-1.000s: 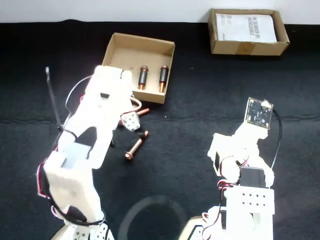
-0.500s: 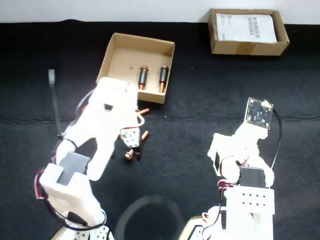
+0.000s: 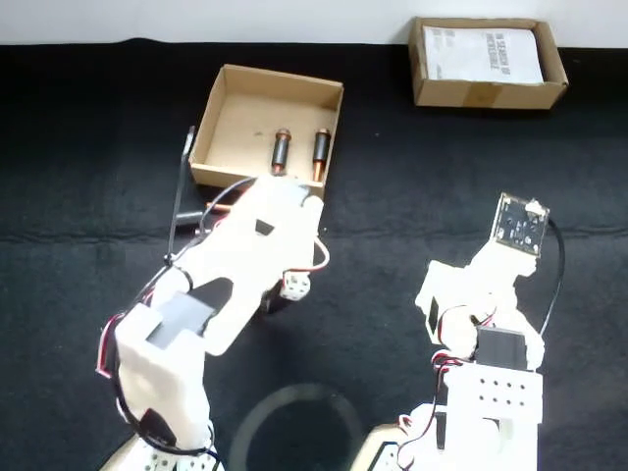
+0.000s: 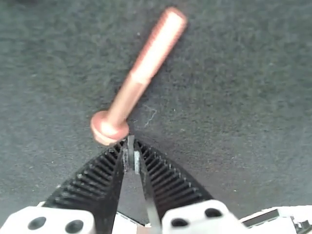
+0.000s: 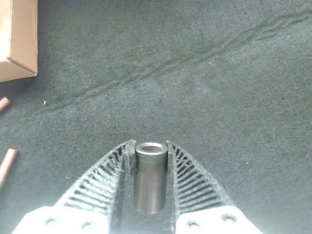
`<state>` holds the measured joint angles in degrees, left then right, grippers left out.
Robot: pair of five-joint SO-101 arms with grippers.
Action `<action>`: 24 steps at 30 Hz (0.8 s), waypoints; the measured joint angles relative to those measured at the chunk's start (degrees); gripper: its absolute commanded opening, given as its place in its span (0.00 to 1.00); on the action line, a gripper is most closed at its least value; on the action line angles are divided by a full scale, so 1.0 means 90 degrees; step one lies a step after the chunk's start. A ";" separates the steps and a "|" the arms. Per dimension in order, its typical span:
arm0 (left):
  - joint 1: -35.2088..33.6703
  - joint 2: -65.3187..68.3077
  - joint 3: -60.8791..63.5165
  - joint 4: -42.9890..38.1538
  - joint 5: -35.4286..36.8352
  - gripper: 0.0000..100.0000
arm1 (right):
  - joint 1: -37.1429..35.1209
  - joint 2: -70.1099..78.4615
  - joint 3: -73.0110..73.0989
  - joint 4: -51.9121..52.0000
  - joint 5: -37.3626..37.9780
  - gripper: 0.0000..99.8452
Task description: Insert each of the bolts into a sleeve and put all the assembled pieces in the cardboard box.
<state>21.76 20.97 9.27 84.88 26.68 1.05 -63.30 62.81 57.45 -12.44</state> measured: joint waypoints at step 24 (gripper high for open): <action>-0.1748 0.0733 -0.0850 -0.0254 0.0479 0.01 | 0.0000 0.0000 0.0000 0.0000 0.0000 0.01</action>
<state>6.02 27.56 1.63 82.59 30.99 1.05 -63.30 62.81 57.45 -12.44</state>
